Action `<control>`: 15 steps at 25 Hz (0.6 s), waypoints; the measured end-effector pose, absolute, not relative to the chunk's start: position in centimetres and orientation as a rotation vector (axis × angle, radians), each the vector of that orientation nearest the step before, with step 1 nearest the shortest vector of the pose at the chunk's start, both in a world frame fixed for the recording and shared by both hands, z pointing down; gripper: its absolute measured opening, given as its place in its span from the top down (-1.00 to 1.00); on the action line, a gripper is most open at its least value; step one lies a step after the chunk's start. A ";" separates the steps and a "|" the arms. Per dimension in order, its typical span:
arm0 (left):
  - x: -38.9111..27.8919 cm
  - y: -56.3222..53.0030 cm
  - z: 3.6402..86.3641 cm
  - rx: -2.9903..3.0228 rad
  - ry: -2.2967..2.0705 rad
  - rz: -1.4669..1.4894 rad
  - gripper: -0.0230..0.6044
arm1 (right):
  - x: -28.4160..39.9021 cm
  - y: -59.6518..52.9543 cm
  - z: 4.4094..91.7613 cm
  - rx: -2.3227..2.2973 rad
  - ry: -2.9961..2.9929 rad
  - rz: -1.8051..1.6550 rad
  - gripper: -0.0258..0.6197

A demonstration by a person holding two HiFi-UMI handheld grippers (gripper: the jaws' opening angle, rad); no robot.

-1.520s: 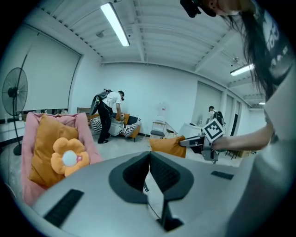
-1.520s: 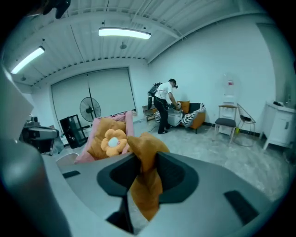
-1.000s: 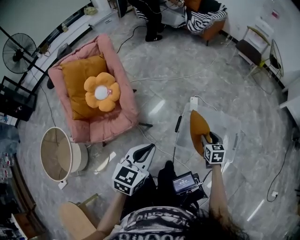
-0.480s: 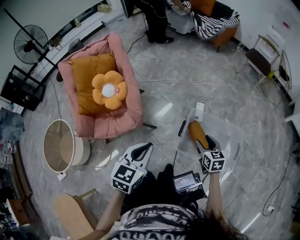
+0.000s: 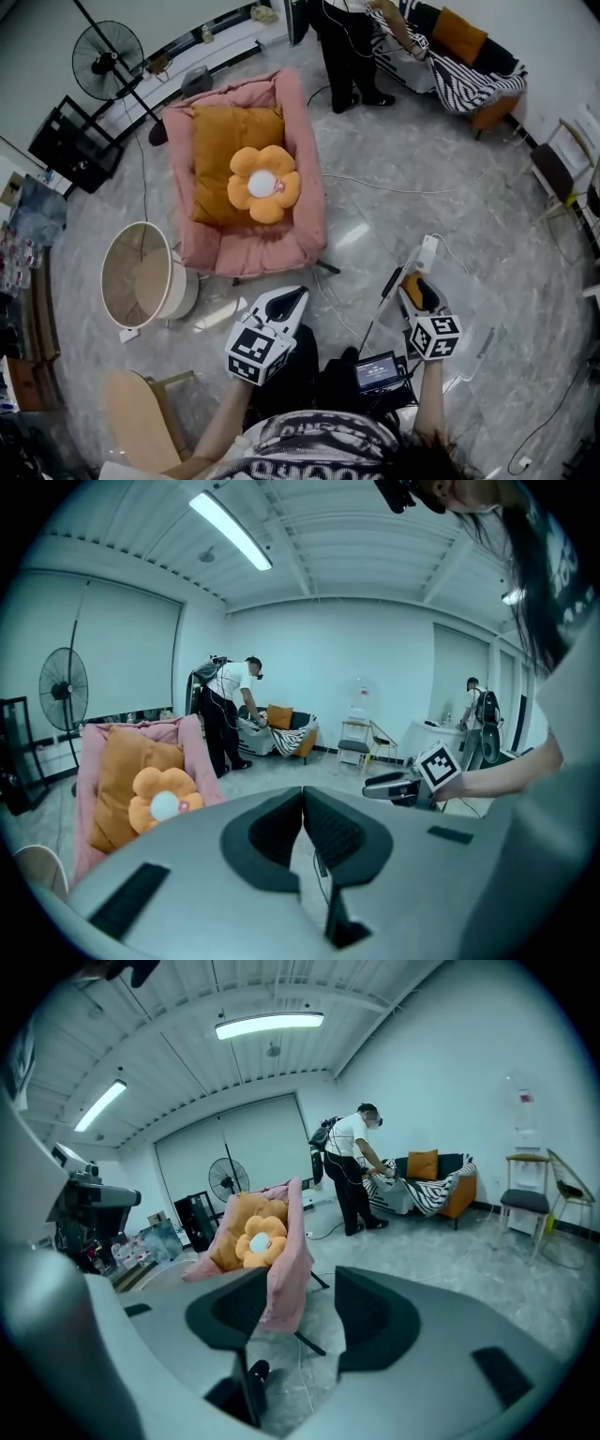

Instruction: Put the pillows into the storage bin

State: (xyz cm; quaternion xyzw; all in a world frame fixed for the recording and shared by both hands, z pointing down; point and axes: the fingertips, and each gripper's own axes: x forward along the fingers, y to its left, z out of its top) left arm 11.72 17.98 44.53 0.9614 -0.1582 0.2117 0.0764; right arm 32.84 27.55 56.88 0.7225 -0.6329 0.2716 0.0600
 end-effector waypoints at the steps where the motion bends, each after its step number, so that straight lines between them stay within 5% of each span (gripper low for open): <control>1: 11.1 16.7 44.5 2.878 -0.493 0.628 0.89 | 32.3 26.2 56.6 2.176 -1.931 0.815 0.21; 15: 3.5 -5.5 44.8 2.897 -0.378 0.600 0.89 | 22.1 2.4 56.4 2.119 -1.965 0.890 0.21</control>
